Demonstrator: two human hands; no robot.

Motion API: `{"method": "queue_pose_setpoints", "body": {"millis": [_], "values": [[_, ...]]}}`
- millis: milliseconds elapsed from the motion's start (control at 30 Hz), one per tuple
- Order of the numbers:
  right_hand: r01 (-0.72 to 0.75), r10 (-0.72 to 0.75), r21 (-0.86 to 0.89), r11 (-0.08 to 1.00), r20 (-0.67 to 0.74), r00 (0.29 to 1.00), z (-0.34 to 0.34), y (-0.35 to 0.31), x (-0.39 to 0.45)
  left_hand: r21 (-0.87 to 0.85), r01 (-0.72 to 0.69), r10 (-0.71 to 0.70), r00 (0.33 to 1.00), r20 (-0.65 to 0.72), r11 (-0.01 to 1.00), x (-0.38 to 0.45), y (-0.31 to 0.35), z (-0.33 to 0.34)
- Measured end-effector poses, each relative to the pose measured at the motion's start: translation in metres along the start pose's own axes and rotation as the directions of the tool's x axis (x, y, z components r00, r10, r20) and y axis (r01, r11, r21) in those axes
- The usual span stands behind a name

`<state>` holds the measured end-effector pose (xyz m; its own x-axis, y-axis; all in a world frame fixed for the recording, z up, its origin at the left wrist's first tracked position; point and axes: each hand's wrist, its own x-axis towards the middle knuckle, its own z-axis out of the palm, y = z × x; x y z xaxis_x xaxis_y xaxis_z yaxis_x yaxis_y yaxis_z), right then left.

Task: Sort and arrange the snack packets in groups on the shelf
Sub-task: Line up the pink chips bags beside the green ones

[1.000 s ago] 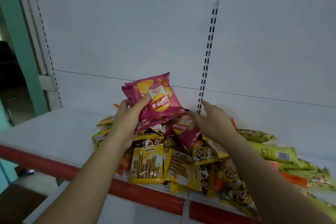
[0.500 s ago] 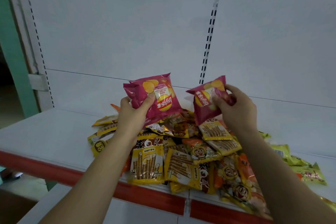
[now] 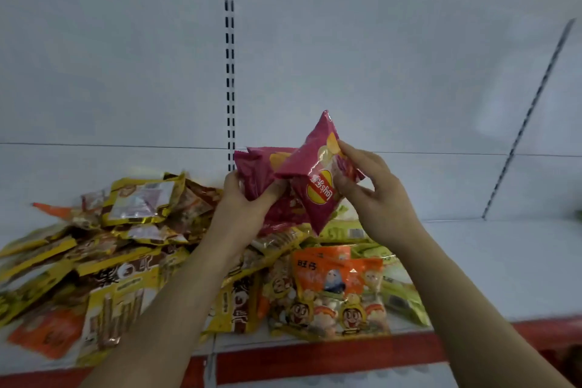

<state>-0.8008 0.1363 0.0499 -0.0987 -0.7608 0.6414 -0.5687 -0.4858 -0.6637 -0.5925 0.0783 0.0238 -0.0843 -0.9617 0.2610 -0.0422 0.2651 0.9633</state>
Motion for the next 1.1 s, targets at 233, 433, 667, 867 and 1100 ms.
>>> {"method": "queue_pose_setpoints", "body": {"millis": [233,433,667,867,1100], "values": [[0.013,-0.099,-0.314,0.949,-0.261,0.96,-0.105,0.048,-0.038,0.079,-0.038,0.028,0.992,0.122,0.996,-0.015,0.023,0.134],[-0.069,-0.03,-0.33,0.942,-0.287,0.958,-0.235,0.084,-0.083,0.081,-0.032,0.008,0.962,0.273,0.996,-0.045,0.04,0.281],[-0.162,0.036,-0.526,0.835,-0.241,0.97,-0.385,0.142,-0.129,-0.044,0.147,-0.117,0.906,0.406,0.988,-0.081,0.039,0.454],[-0.228,0.134,-0.6,0.767,-0.198,0.971,-0.461,0.204,-0.144,-0.061,0.228,-0.176,0.874,0.453,0.972,-0.067,0.017,0.562],[-0.194,0.161,-0.686,0.701,-0.112,0.981,-0.512,0.288,-0.116,-0.126,0.354,-0.261,0.848,0.462,0.927,-0.016,-0.012,0.656]]}}
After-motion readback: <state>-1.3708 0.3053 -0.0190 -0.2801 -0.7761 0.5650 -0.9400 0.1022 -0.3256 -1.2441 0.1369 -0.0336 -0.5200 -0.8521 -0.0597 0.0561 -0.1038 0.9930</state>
